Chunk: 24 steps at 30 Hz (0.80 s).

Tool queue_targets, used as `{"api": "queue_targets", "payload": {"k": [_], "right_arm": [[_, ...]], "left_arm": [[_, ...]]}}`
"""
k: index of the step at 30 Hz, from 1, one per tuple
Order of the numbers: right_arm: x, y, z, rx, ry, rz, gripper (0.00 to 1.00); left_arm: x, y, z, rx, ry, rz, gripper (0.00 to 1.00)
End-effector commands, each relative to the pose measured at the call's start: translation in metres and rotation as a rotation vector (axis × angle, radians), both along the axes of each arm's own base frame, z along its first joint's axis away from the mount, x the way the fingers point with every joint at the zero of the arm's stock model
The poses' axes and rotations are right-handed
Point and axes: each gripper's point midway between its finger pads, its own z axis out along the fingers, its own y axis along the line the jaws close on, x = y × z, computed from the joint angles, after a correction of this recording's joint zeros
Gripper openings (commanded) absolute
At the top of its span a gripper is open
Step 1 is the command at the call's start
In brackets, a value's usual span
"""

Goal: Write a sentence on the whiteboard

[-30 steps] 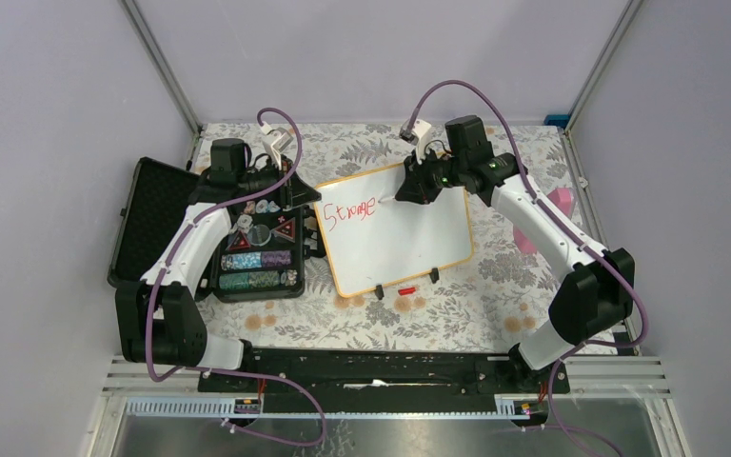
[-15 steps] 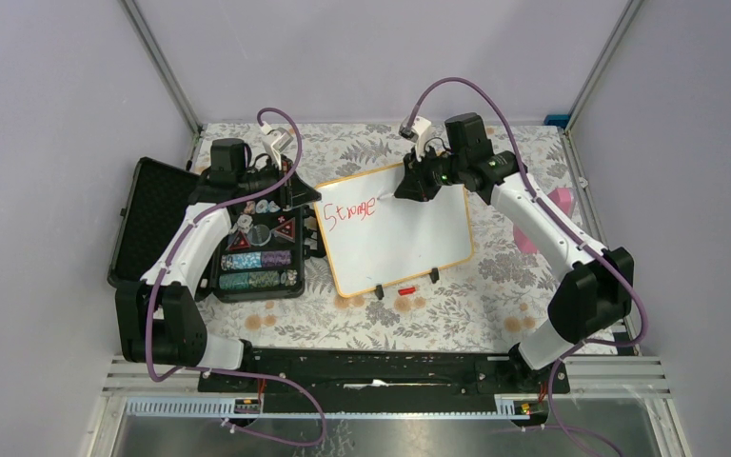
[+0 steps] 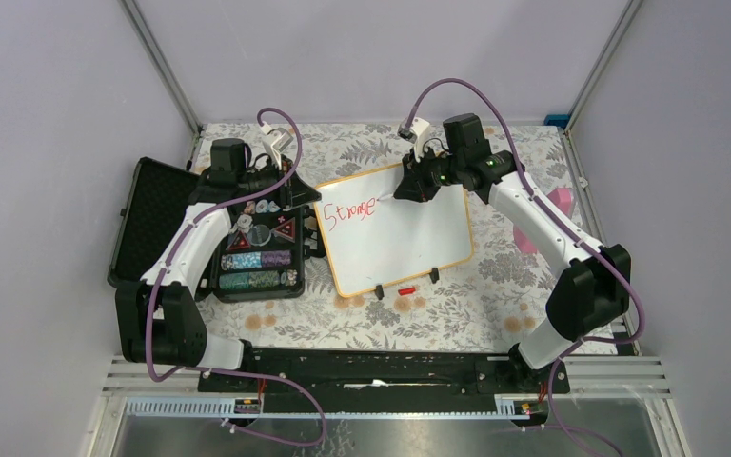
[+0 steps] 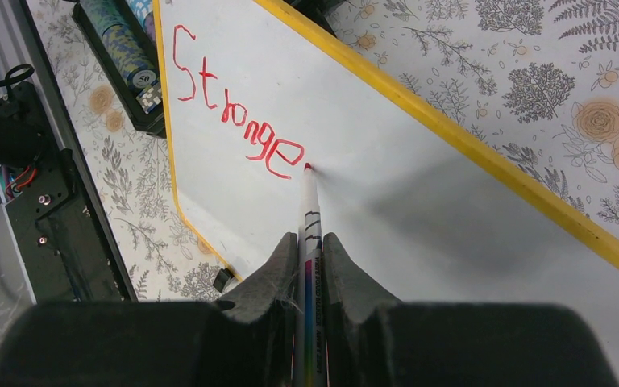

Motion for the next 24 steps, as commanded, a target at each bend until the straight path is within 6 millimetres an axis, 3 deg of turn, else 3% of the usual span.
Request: {"api": "queue_targets", "payload": {"k": [1,24], "right_arm": [[0.015,-0.003,0.012,-0.003,-0.073,-0.03,0.0],[-0.006,-0.01,-0.008,-0.017,-0.025,-0.012,0.0]], "left_arm": [[-0.007,-0.005,-0.008,0.031,-0.016,-0.026,0.0],[-0.006,-0.005,-0.008,0.029,-0.013,-0.025,0.0]]}}
